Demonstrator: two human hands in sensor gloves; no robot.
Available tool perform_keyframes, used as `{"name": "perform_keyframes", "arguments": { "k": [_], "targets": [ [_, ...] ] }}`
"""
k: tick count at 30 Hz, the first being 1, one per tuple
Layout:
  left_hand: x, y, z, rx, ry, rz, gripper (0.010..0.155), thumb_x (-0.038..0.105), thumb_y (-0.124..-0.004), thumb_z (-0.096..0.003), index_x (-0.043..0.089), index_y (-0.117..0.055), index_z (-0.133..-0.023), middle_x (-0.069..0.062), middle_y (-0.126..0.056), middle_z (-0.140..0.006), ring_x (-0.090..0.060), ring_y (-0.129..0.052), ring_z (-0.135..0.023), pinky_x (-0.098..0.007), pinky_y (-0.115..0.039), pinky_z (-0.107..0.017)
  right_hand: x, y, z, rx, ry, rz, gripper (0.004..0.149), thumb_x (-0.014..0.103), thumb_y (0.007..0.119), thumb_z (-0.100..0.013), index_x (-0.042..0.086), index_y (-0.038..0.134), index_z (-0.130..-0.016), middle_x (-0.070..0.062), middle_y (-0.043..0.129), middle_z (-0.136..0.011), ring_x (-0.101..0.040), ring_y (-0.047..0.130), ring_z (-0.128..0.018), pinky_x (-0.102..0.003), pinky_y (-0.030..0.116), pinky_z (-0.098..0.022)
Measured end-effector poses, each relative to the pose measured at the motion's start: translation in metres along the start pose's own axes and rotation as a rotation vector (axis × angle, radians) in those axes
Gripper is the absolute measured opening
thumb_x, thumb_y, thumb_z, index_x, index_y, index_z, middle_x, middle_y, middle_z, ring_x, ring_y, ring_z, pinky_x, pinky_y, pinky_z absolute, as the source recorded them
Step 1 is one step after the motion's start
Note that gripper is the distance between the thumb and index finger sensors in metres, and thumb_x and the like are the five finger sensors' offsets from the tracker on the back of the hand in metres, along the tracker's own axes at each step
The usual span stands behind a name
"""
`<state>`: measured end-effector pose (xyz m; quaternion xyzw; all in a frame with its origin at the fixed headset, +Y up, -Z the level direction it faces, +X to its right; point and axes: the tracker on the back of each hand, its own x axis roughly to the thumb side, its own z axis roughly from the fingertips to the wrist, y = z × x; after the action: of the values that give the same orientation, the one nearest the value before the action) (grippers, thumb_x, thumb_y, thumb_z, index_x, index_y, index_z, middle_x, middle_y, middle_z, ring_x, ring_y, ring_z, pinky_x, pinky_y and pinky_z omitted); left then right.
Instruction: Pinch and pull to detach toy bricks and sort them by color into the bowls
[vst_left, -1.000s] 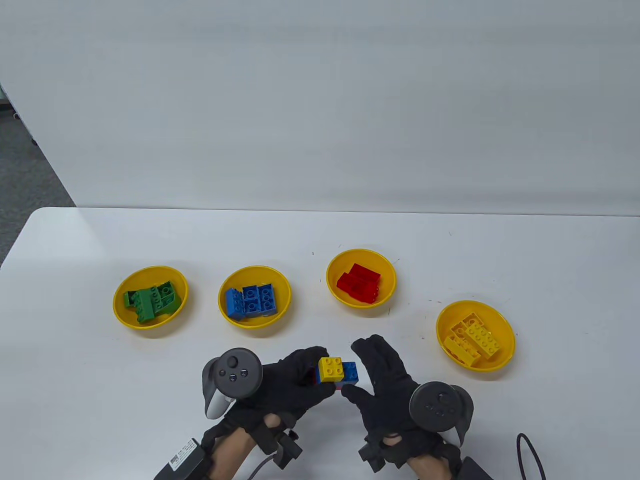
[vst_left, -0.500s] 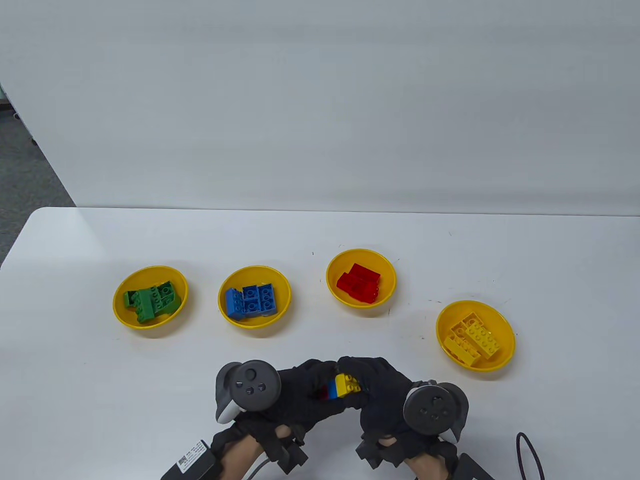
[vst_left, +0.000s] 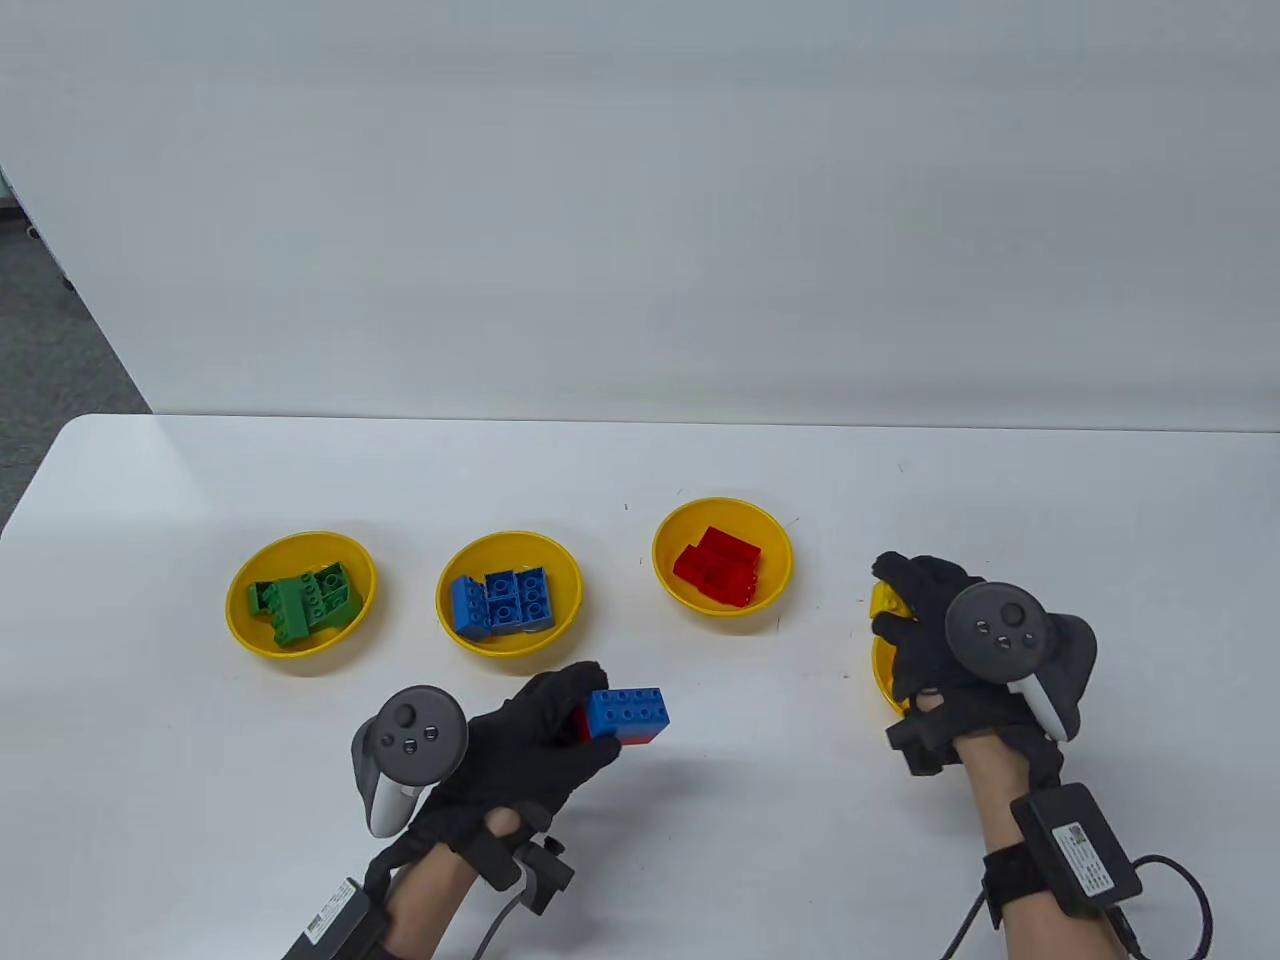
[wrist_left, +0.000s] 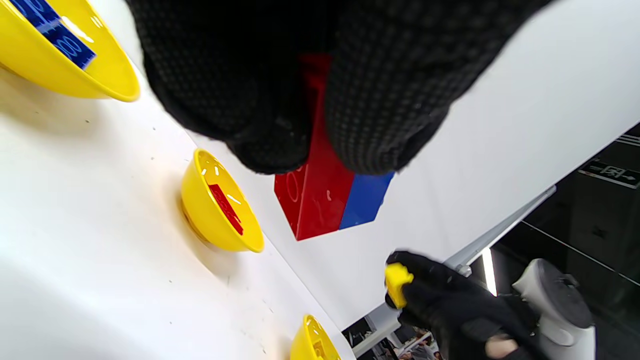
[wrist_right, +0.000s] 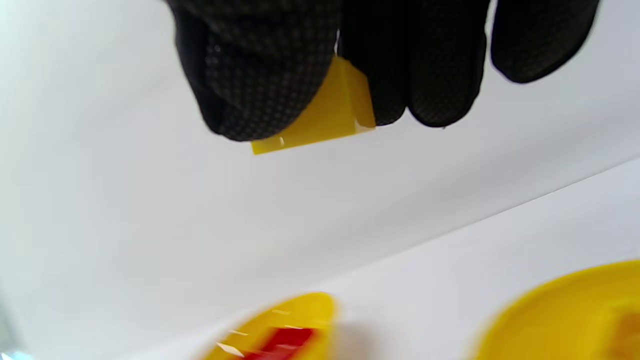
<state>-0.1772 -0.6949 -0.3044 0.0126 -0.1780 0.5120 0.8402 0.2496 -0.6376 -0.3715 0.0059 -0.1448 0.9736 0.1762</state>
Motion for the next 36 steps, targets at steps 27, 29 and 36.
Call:
{"name": "perform_keyframes", "arguments": {
  "k": [27,29,36],
  "targets": [
    [-0.005,-0.009,-0.001,-0.04,0.028,0.029,0.07,0.026,-0.103,-0.0415,0.016,-0.071,-0.102,-0.024,-0.08,-0.097,-0.031,-0.105,-0.066,-0.045,-0.093,-0.05,0.021,0.001,0.027,-0.025,-0.104,-0.07,0.058,0.03,0.084,-0.037,0.009,0.079,-0.091,-0.026,0.076,-0.096,-0.055,0.079,-0.081,-0.076,0.063,-0.053],
    [-0.005,-0.01,0.0,-0.037,0.026,0.061,0.07,0.027,-0.103,-0.0417,0.015,-0.07,-0.102,-0.023,-0.08,-0.097,-0.031,-0.105,-0.066,-0.044,-0.093,-0.05,0.033,0.0,0.039,-0.039,-0.152,-0.149,0.058,0.03,0.084,-0.037,0.009,0.08,-0.091,-0.026,0.077,-0.096,-0.054,0.08,-0.08,-0.076,0.064,-0.053],
    [-0.003,-0.012,0.001,-0.041,0.015,0.077,0.069,0.028,-0.103,-0.0417,0.016,-0.07,-0.102,-0.023,-0.081,-0.096,-0.032,-0.105,-0.065,-0.046,-0.092,-0.049,0.074,0.028,0.071,0.095,-0.295,-0.449,0.061,0.031,0.084,-0.037,0.008,0.077,-0.093,-0.027,0.077,-0.095,-0.053,0.083,-0.077,-0.073,0.068,-0.051]
  ]
}}
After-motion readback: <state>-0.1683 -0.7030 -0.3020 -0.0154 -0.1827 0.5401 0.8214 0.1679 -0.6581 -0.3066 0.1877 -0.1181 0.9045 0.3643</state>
